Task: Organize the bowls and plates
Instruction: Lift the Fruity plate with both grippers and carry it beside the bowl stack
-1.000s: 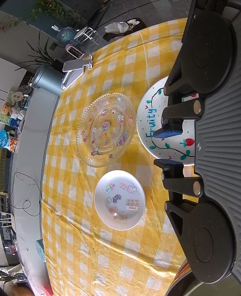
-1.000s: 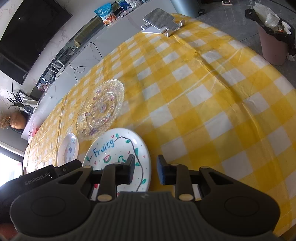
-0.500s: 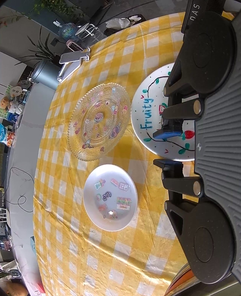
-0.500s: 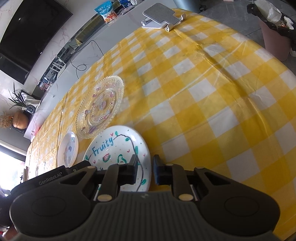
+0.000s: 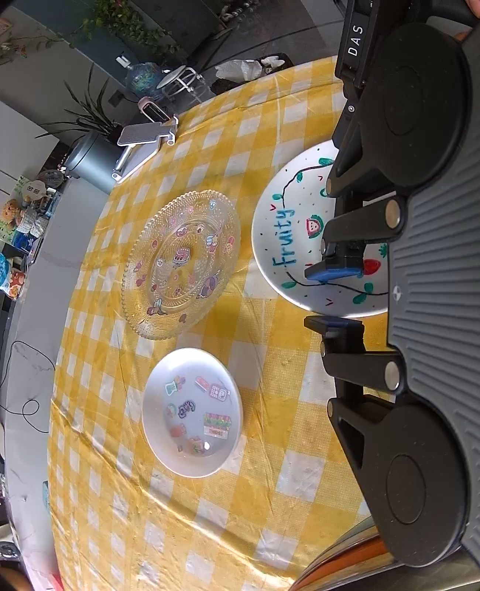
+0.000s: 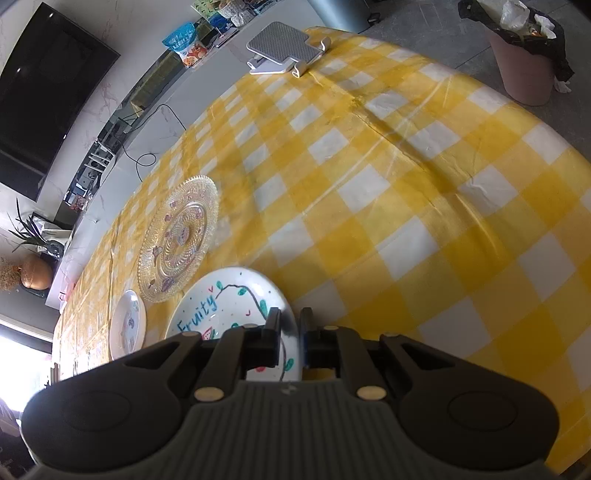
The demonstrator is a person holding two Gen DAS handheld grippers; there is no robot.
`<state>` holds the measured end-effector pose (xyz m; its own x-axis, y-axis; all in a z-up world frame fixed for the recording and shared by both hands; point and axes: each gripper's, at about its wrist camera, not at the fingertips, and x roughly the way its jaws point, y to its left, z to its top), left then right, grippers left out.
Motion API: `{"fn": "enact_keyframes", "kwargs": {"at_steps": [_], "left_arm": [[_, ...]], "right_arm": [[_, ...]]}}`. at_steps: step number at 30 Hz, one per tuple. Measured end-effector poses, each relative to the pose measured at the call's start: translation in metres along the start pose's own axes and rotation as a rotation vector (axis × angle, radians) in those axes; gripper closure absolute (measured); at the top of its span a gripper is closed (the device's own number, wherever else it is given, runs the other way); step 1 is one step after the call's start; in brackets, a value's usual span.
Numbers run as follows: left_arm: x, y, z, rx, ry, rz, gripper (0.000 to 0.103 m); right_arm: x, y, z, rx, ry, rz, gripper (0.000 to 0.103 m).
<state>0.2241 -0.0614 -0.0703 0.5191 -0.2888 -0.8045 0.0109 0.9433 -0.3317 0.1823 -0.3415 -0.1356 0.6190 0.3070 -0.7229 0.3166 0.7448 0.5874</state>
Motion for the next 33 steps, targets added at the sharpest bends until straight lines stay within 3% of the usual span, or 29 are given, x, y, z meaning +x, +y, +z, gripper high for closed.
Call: {"fn": "enact_keyframes", "kwargs": {"at_steps": [2, 7, 14, 33], "left_arm": [[-0.002, 0.005, -0.003, -0.041, -0.009, -0.048, 0.07], [-0.004, 0.003, -0.009, -0.018, -0.028, -0.048, 0.069], [-0.01, -0.002, -0.012, 0.003, -0.036, -0.044, 0.084], [-0.059, -0.015, -0.043, 0.102, -0.101, -0.049, 0.084]], "right_arm": [[-0.001, -0.004, 0.0, 0.015, 0.001, 0.02, 0.089], [-0.003, -0.009, -0.001, 0.03, -0.001, 0.036, 0.089], [-0.006, -0.01, 0.0, 0.011, -0.018, 0.003, 0.095], [-0.046, -0.012, -0.026, -0.017, -0.014, 0.0, 0.096]]}}
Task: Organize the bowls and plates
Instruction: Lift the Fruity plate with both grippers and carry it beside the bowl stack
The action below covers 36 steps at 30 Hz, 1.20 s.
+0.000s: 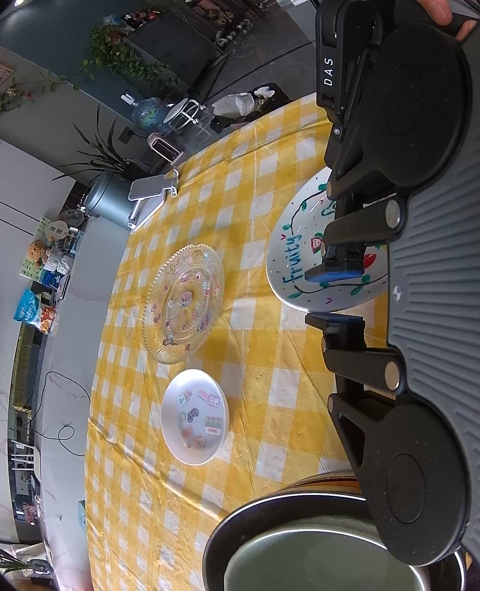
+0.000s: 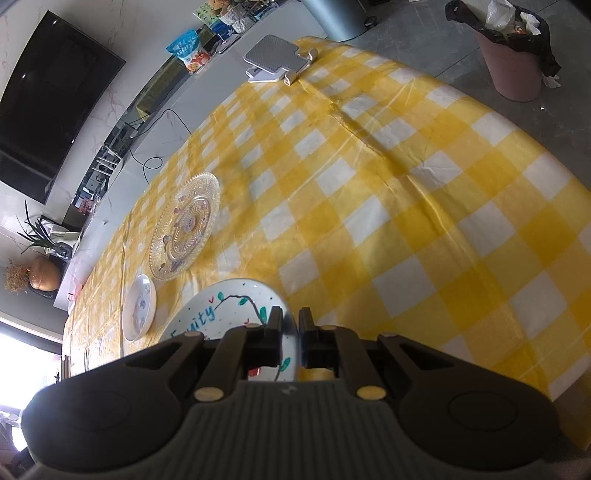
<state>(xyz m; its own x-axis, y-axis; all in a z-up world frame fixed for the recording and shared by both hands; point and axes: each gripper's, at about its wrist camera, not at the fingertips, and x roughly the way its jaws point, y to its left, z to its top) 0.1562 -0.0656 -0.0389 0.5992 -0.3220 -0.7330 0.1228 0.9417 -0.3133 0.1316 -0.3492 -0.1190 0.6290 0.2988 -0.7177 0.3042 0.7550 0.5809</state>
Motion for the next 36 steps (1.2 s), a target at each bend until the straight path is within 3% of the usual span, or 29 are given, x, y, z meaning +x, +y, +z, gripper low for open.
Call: {"fn": "enact_keyframes", "kwargs": {"at_steps": [22, 36], "left_arm": [[0.009, 0.002, -0.032, 0.065, 0.034, 0.116, 0.084], [0.011, -0.004, -0.035, 0.092, 0.043, 0.142, 0.077]], "right_arm": [[0.005, 0.016, -0.026, -0.126, 0.043, -0.082, 0.095], [0.009, 0.035, -0.035, -0.261, 0.018, -0.148, 0.083]]}}
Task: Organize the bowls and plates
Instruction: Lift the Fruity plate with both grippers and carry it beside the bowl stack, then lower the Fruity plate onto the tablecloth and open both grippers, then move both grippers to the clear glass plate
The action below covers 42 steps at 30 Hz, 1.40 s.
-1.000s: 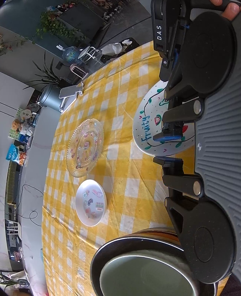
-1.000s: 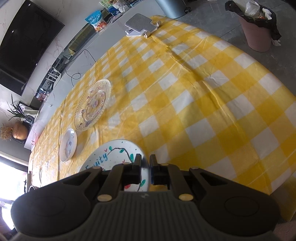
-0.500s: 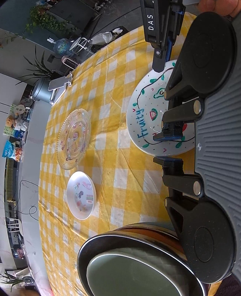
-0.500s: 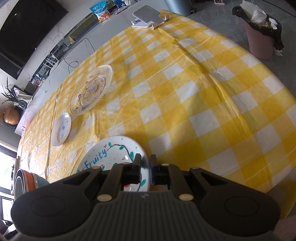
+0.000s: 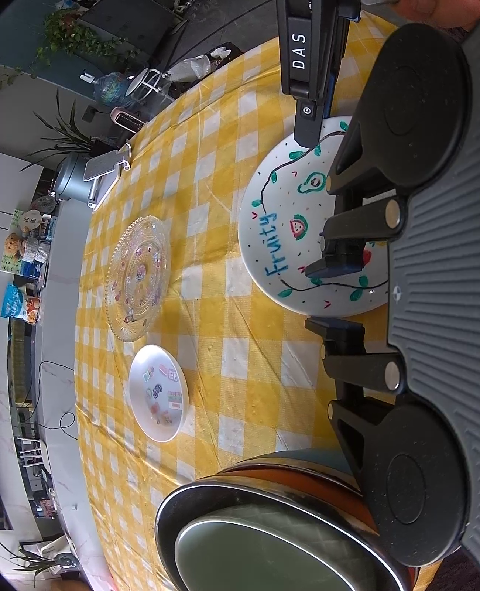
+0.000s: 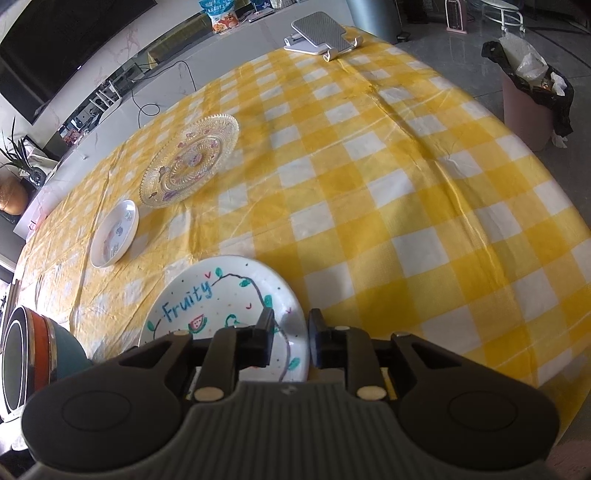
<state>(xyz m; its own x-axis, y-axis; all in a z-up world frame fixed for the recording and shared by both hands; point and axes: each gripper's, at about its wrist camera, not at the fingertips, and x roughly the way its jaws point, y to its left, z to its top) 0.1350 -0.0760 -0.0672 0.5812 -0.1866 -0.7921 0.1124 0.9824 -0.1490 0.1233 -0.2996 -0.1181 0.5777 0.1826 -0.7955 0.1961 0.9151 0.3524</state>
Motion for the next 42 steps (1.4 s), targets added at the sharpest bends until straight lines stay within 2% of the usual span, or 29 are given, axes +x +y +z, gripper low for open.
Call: {"fn": "enact_keyframes", "kwargs": {"at_steps": [3, 5, 12, 13, 19, 21, 23, 25, 30, 33, 38, 42], "left_arm": [[-0.002, 0.001, 0.002, -0.023, 0.001, -0.017, 0.068], [-0.005, 0.001, 0.004, -0.029, -0.013, -0.026, 0.063], [-0.016, -0.012, 0.014, -0.019, -0.078, -0.059, 0.053], [-0.017, -0.013, 0.016, -0.019, -0.085, -0.063, 0.052], [-0.021, -0.017, 0.035, -0.016, -0.096, -0.076, 0.046], [-0.02, -0.017, 0.044, -0.018, -0.092, -0.074, 0.045], [-0.019, -0.015, 0.053, -0.024, -0.092, -0.067, 0.045], [-0.017, -0.012, 0.063, -0.038, -0.091, -0.059, 0.044], [-0.013, -0.001, 0.087, -0.079, -0.099, -0.036, 0.04], [-0.009, 0.006, 0.1, -0.1, -0.114, -0.029, 0.037], [0.003, 0.013, 0.117, -0.163, -0.122, -0.055, 0.036], [0.017, 0.016, 0.125, -0.216, -0.116, -0.08, 0.036]], "right_arm": [[-0.006, 0.0, 0.001, 0.003, -0.033, 0.016, 0.08], [-0.01, -0.003, 0.002, 0.02, -0.059, 0.037, 0.072], [-0.028, -0.006, 0.006, 0.06, -0.174, 0.062, 0.061], [-0.031, -0.007, 0.006, 0.064, -0.19, 0.067, 0.055], [-0.042, -0.003, 0.01, 0.054, -0.292, 0.058, 0.051], [-0.045, 0.0, 0.015, 0.044, -0.334, 0.054, 0.048], [-0.047, 0.003, 0.02, 0.034, -0.37, 0.062, 0.041], [-0.047, 0.006, 0.025, 0.022, -0.389, 0.073, 0.039], [-0.037, 0.018, 0.043, -0.023, -0.396, 0.071, 0.036], [-0.025, 0.021, 0.055, -0.006, -0.366, 0.113, 0.036], [-0.004, 0.022, 0.073, -0.007, -0.331, 0.125, 0.035], [0.007, 0.014, 0.09, 0.047, -0.305, 0.159, 0.035]]}}
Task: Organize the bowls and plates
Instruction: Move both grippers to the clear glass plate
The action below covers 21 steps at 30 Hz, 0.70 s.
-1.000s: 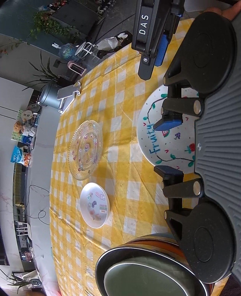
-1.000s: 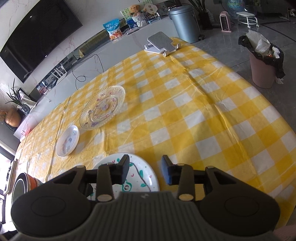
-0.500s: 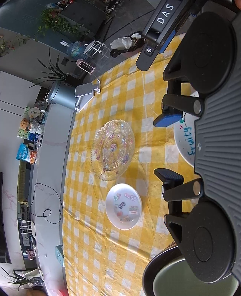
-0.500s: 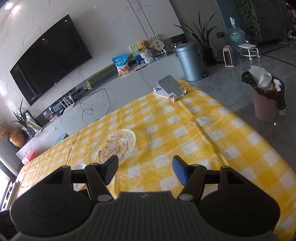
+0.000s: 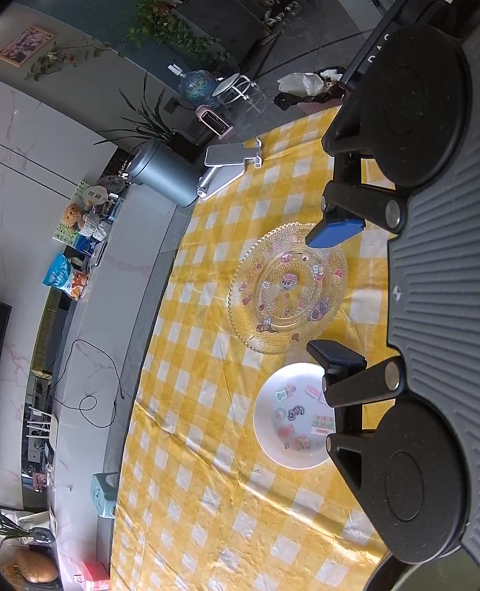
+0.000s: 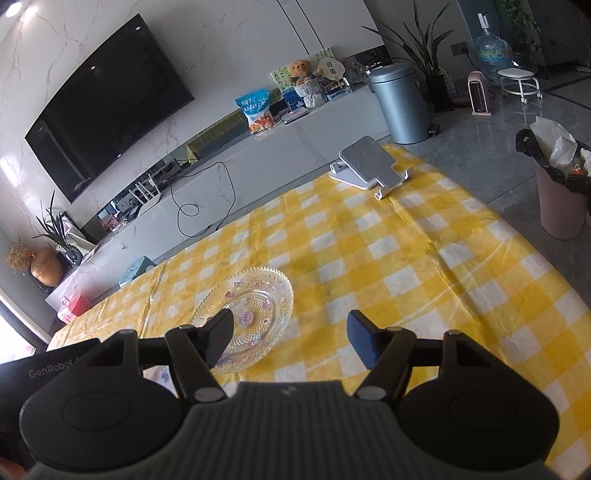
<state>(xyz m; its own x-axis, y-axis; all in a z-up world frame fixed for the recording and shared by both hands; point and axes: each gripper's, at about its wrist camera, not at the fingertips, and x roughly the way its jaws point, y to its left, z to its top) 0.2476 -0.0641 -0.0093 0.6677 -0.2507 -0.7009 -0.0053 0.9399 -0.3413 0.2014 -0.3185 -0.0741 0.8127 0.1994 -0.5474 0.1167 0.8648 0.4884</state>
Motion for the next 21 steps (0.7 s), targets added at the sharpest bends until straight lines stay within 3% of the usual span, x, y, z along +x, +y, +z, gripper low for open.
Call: {"fn": "enact_keyframes", "kwargs": {"at_steps": [6, 11, 14, 21], "left_arm": [[0.021, 0.004, 0.005, -0.074, -0.005, -0.008, 0.036], [0.04, 0.009, 0.006, -0.138, 0.004, 0.0, 0.036], [0.05, 0.012, 0.007, -0.15, -0.004, 0.042, 0.038], [0.063, 0.03, 0.014, -0.234, -0.031, 0.074, 0.044]], "right_arm": [[0.027, -0.02, 0.017, 0.086, 0.039, 0.009, 0.036], [0.055, -0.035, 0.024, 0.118, 0.079, -0.006, 0.045], [0.071, -0.038, 0.024, 0.146, 0.116, 0.03, 0.055], [0.099, -0.028, 0.021, 0.166, 0.185, 0.116, 0.062]]}}
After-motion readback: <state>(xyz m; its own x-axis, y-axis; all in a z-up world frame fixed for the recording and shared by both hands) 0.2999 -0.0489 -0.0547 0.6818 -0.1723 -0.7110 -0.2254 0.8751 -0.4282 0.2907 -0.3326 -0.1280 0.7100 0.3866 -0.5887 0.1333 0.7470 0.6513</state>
